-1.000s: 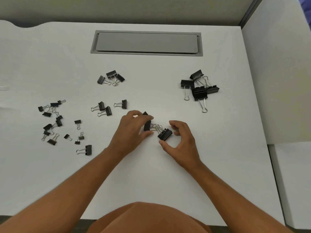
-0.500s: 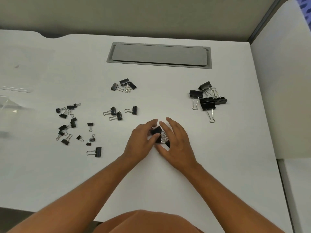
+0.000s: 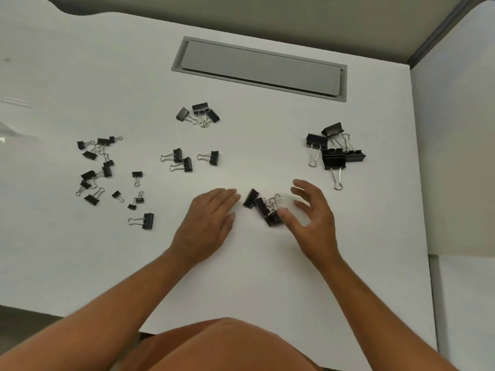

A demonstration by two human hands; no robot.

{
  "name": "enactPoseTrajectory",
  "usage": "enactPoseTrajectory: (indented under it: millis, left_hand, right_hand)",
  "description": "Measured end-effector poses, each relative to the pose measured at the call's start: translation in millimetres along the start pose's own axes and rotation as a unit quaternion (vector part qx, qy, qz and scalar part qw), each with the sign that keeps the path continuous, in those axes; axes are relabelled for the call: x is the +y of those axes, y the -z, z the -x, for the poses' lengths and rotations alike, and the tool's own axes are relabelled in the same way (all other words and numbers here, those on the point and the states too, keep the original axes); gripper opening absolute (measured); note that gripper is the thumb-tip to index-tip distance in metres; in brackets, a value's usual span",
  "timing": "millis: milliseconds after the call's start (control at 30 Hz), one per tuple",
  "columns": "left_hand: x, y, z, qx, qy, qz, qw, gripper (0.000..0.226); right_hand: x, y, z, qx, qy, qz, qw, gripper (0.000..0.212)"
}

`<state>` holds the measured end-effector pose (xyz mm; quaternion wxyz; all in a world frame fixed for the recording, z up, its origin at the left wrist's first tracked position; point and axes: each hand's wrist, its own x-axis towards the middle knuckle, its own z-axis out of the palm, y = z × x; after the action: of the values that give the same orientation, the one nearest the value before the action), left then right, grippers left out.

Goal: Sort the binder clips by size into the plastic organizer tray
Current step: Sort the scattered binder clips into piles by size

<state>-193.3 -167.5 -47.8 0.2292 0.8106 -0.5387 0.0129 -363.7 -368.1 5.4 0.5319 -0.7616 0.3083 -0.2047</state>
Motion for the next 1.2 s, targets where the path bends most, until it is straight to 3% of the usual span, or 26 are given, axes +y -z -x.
enactPoseTrajectory:
  millis: [67, 133, 300, 500, 633, 700, 867, 1000, 1100, 1200]
  left_hand:
    - [2.1, -2.3, -1.8, -0.016, 0.009, -0.018, 1.0, 0.047]
    - [3.4, -2.5, -4.1, -0.031, 0.039, -0.027, 0.998, 0.052]
    - [2.9, -2.7, -4.7, -0.062, 0.046, -0.056, 0.995, 0.054]
    - [3.8, -3.1, -5.4, -0.073, 0.063, -0.053, 0.994, 0.055]
    - [4.1, -0.7, -6.8, -0.073, 0.066, -0.052, 0.994, 0.055]
    - [4.2, -0.1, -7.0, -0.075, 0.069, -0.051, 0.994, 0.055]
    - [4.1, -0.1, -8.2, -0.084, 0.074, -0.058, 0.992, 0.055]
    - [5.5, -0.5, -8.8, -0.089, 0.071, -0.056, 0.992, 0.055]
    - [6.2, 0.1, -8.8, -0.087, 0.072, -0.055, 0.992, 0.056]
    - [5.7, -0.3, -8.4, -0.084, 0.071, -0.056, 0.992, 0.056]
  right_hand:
    - [-11.0, 3.9, -7.0, 0.077, -0.035, -0.018, 0.996, 0.027]
    - [-21.5, -1.2, -21.5, 0.105, -0.033, 0.014, 0.994, 0.014]
    - [-54.2, -54.9, -97.1, -0.04, 0.058, 0.115, 0.991, 0.018]
    - [-76.7, -150.5, -209.7, -0.116, 0.218, 0.259, 0.934, 0.027]
    - [-82.3, -195.0, -254.2, -0.163, 0.21, 0.416, 0.87, 0.044]
    - [-78.7, -209.4, -265.0, -0.185, 0.185, 0.438, 0.86, 0.04]
    - [-70.5, -225.8, -269.4, -0.174, 0.172, 0.363, 0.899, 0.022]
    - [-90.3, -208.9, -259.3, -0.124, 0.118, 0.16, 0.972, 0.025]
    - [-110.3, -162.0, -227.1, -0.08, 0.084, 0.009, 0.993, 0.024]
    - [-105.5, -94.3, -174.4, -0.096, 0.034, -0.022, 0.995, 0.022]
